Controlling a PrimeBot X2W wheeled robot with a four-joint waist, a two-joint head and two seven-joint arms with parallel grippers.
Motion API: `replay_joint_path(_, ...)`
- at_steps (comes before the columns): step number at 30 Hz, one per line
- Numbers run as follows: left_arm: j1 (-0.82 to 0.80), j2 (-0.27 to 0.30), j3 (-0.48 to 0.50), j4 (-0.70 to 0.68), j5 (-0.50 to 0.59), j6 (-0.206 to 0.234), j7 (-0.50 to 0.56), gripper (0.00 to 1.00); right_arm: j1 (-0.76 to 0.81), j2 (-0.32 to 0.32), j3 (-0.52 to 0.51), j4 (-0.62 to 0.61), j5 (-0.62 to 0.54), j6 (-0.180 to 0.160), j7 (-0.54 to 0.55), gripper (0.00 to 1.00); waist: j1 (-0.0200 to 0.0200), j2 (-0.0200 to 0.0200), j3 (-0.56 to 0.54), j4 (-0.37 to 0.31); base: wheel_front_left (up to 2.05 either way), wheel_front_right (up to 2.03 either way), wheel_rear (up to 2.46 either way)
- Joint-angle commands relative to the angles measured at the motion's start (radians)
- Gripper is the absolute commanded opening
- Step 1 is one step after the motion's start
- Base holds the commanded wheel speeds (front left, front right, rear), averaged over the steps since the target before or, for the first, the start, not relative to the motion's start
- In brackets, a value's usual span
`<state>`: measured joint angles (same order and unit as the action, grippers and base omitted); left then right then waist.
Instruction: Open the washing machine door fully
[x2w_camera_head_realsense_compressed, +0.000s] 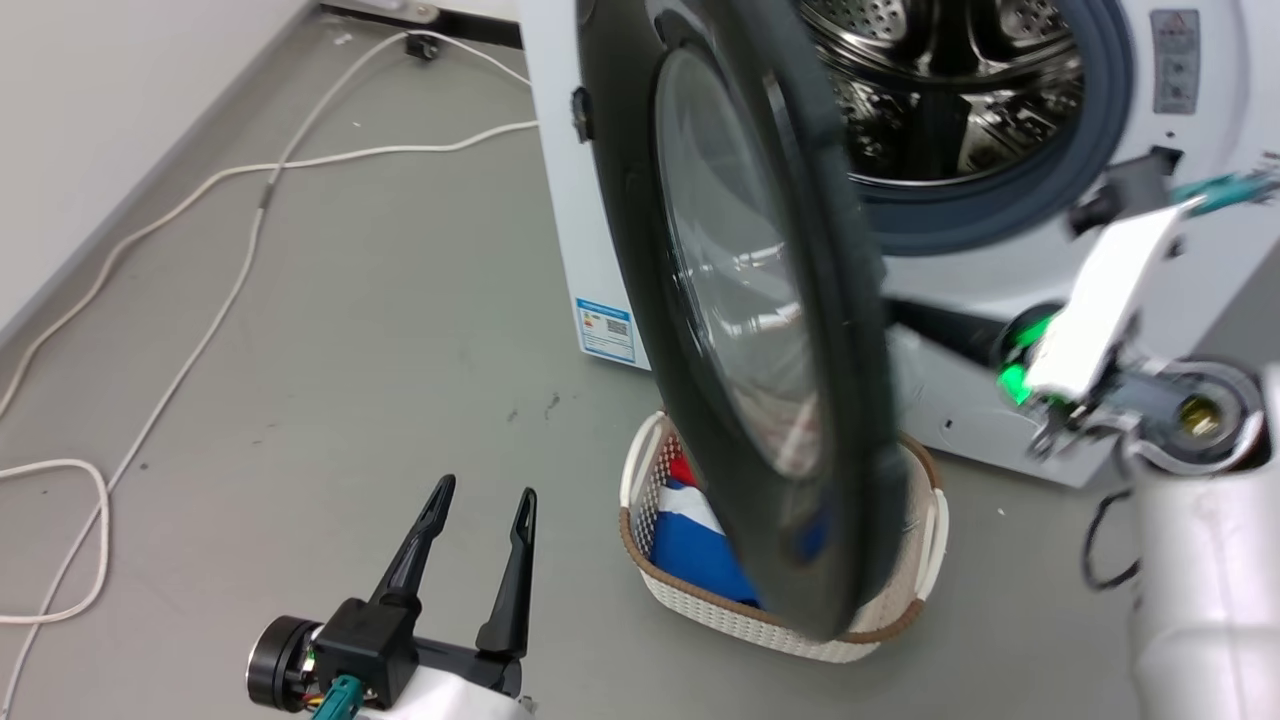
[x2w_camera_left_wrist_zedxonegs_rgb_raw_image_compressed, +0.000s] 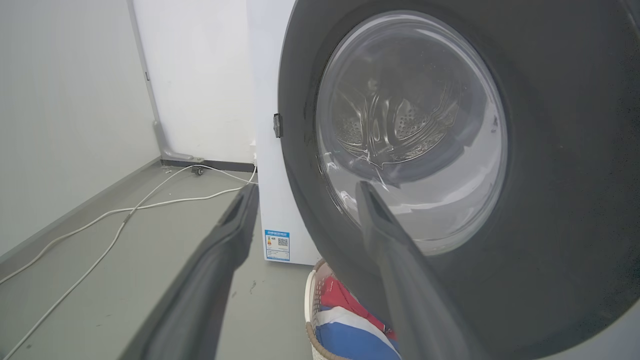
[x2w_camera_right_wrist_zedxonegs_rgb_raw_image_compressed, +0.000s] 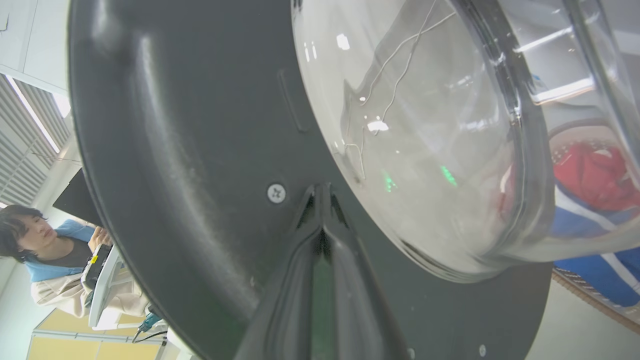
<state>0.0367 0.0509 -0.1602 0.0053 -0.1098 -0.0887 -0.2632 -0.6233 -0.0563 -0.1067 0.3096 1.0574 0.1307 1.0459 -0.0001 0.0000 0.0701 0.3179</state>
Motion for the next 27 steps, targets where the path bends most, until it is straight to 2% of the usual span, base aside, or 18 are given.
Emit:
replay_joint_path(1,0.010,-0.001,0.002,0.001,0.004,-0.007,-0.002,1.00,0.035,0.009,0.021,-0.005,0.021,0.000,-0.009,0.00,0.0001,0.0000,-0.016,0.018,0.00,0.00,0.00)
replay_joint_path(8,0.037,-0.001,0.005,0.001,0.017,-0.017,-0.002,1.00,0.104,0.011,0.160,-0.040,0.133,0.000,-0.089,0.00,0.0001,0.0000,-0.033,0.058,0.00,0.00,0.00)
replay_joint_path(14,0.043,-0.001,-0.008,-0.001,0.010,-0.010,-0.002,1.00,0.143,0.008,0.247,-0.059,0.164,0.000,-0.142,0.00,0.0001,0.0000,-0.042,0.091,0.00,0.00,0.00)
replay_joint_path(23,0.039,-0.001,0.011,-0.003,0.010,-0.011,-0.003,1.00,0.147,0.009,0.293,-0.045,0.189,0.000,-0.196,0.00,0.0001,0.0000,-0.042,0.099,0.00,0.00,0.00)
replay_joint_path(27,0.025,-0.001,0.019,-0.001,0.007,-0.009,-0.002,1.00,0.138,0.007,0.279,-0.058,0.158,0.000,-0.240,0.00,0.0001,0.0000,-0.045,0.087,0.00,0.00,0.00)
